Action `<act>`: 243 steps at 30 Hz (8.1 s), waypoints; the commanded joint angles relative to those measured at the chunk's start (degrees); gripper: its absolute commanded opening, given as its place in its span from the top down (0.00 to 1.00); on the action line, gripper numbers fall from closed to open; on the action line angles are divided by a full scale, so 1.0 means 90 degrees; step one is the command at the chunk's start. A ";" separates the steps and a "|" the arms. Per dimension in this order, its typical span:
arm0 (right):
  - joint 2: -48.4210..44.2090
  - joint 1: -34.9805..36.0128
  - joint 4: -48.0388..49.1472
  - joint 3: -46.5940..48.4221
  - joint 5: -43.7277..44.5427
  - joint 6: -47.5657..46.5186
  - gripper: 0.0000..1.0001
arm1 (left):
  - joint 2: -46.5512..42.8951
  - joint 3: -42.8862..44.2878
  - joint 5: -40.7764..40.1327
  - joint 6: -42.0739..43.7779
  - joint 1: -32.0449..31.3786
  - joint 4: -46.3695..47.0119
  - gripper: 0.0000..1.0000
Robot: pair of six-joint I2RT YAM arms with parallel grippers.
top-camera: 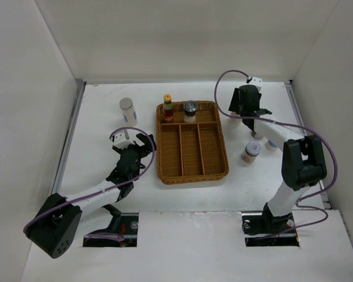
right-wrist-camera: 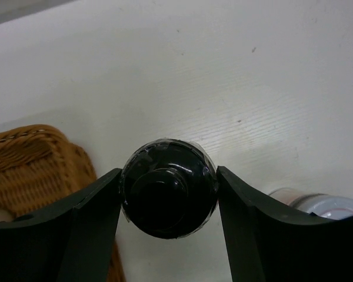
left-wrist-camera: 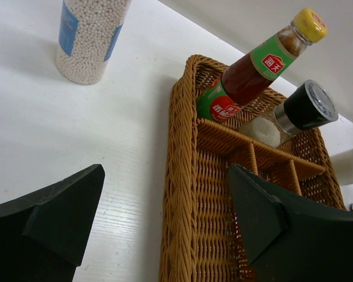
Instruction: Organize the condiment bottles
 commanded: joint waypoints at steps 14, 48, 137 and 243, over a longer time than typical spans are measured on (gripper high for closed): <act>-0.0014 0.1635 0.1244 0.1121 -0.0023 -0.0340 0.54 | -0.0273 0.0023 -0.0021 -0.0054 0.0182 0.0213 0.14; -0.4171 0.2365 0.1917 -0.3310 0.0524 0.1427 0.01 | 0.1004 0.3488 -0.0988 0.0464 0.1128 -0.3936 0.11; -0.6244 0.2720 -0.0893 -0.4016 0.3336 0.1164 0.51 | -0.0085 0.1754 -0.1036 0.1587 -0.1585 -0.0784 0.05; -0.2807 -0.1500 -0.0348 -0.2238 0.1638 0.0626 0.00 | -0.0185 -0.0201 0.0224 -0.0503 -0.0335 0.0379 0.07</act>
